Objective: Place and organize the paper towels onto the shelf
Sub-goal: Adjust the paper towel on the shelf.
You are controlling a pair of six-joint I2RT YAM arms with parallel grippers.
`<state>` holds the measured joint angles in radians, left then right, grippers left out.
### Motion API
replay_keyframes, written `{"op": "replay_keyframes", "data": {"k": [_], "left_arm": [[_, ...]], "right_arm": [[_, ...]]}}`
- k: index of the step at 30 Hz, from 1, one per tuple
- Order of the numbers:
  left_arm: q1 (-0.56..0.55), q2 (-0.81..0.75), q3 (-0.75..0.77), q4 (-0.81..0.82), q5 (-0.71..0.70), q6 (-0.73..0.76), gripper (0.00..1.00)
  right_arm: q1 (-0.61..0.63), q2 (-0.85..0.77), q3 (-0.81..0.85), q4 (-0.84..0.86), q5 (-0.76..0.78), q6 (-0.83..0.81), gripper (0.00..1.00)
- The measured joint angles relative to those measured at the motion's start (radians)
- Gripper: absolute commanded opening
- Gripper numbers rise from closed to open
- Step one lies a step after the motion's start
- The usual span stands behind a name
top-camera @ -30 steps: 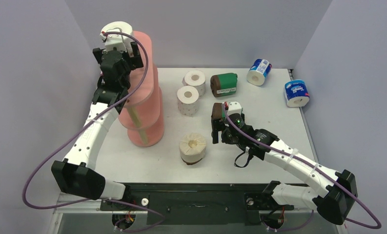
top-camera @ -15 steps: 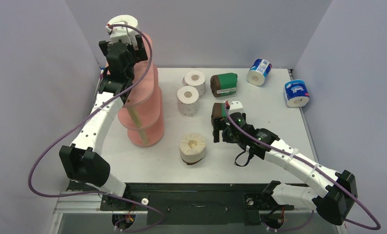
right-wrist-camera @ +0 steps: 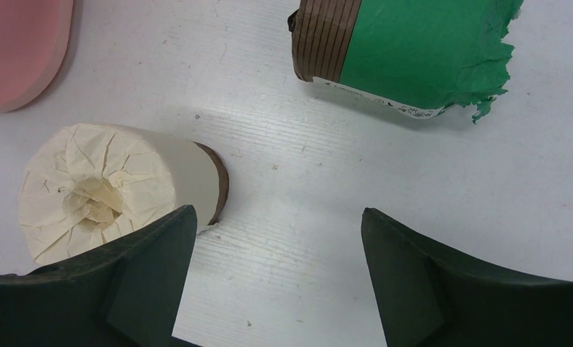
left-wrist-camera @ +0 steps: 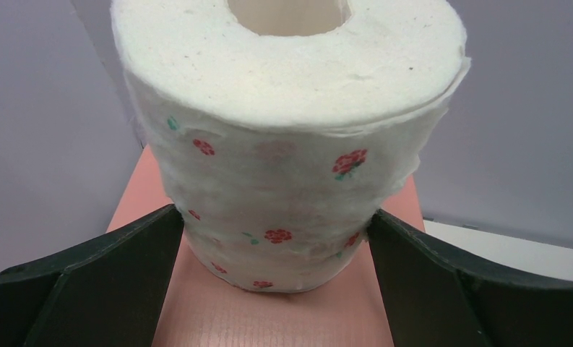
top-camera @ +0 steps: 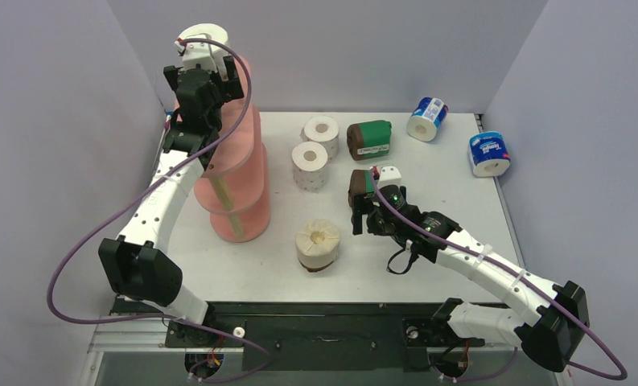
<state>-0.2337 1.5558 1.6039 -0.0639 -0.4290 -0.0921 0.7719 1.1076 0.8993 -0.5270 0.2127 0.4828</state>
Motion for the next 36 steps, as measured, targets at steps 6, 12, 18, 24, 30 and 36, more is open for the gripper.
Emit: {"op": "replay_keyframes", "data": {"k": [6,12,18,24,30,36], "left_arm": [[-0.001,-0.046,-0.012,-0.022,0.015,-0.001,0.96],[-0.013,-0.185,-0.025,-0.054,0.014,-0.003,0.96],[-0.042,-0.398,-0.098,-0.105,0.006,-0.041,0.96],[-0.06,-0.637,-0.225,-0.235,-0.044,-0.135,0.96],[-0.06,-0.789,-0.294,-0.467,-0.121,-0.248,0.96],[-0.06,-0.819,-0.304,-0.666,-0.143,-0.39,0.96]], "right_arm": [[0.0,-0.017,-0.001,0.0,0.0,0.0,0.8],[0.0,-0.028,-0.002,0.0,-0.001,0.001,0.8],[0.0,-0.028,-0.002,0.002,-0.013,0.006,0.8],[0.0,-0.039,-0.019,0.039,-0.065,0.05,0.83],[-0.001,-0.06,-0.031,0.092,-0.059,0.13,0.95],[-0.037,-0.06,-0.035,0.132,-0.103,0.151,0.93]]}}
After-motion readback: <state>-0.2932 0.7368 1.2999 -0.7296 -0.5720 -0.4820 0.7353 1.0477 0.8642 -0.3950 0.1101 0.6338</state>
